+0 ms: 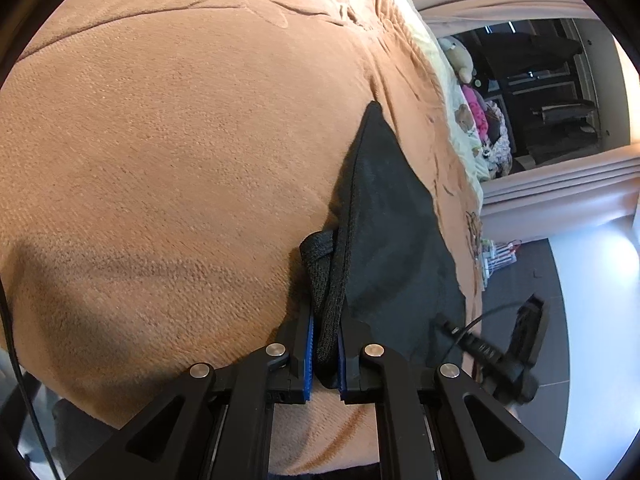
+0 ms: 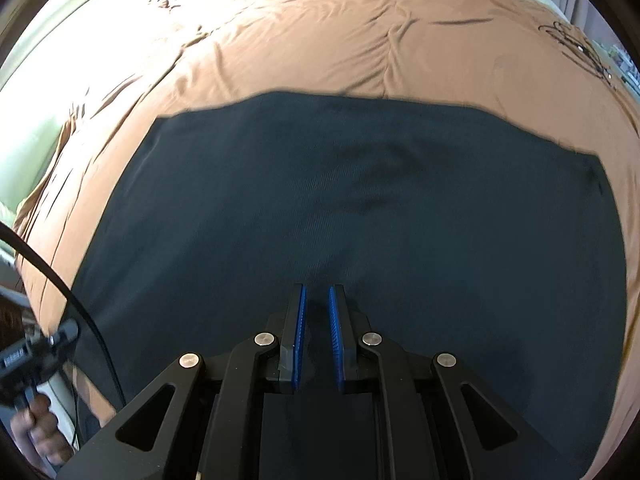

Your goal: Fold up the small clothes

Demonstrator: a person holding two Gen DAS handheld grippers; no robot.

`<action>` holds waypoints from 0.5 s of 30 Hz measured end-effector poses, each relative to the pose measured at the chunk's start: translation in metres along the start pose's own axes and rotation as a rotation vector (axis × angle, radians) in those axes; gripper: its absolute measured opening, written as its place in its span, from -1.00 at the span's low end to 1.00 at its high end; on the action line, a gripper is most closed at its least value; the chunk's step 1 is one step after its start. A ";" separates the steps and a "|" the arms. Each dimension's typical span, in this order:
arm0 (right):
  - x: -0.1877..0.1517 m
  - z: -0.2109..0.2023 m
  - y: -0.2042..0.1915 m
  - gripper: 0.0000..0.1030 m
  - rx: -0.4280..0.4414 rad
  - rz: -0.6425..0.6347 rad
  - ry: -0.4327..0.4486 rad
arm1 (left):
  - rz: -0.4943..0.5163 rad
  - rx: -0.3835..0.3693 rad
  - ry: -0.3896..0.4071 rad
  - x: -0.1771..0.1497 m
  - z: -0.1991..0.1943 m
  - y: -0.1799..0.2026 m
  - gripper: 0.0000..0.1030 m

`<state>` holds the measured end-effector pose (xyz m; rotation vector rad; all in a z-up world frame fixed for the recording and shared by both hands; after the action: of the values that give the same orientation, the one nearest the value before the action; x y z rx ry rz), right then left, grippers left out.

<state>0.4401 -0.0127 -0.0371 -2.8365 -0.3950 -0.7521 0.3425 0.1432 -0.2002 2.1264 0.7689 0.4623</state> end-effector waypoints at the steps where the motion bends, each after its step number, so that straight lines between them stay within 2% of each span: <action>1: -0.008 0.000 -0.003 -0.83 0.001 -0.004 -0.009 | 0.001 -0.011 -0.003 -0.001 -0.001 0.001 -0.83; 8: -0.040 -0.008 -0.021 -0.83 -0.001 -0.025 0.002 | 0.049 -0.076 -0.018 -0.004 -0.006 0.023 -0.83; 15: -0.071 -0.020 -0.031 -0.83 0.013 -0.008 0.015 | 0.110 -0.165 -0.039 -0.003 -0.006 0.061 -0.83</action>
<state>0.3623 -0.0032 -0.0522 -2.8174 -0.4076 -0.7694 0.3589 0.1147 -0.1478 2.0242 0.5730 0.5225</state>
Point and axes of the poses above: each gripper's, at about its wrist camera, not at the fingertips, and z roughly the way its jaws point, y to its right, x to its top, the point moved 2 cm from there along z, roughly the way its jaws point, and after that the axes turned 8 degrees about -z, right-handed, at the moved point
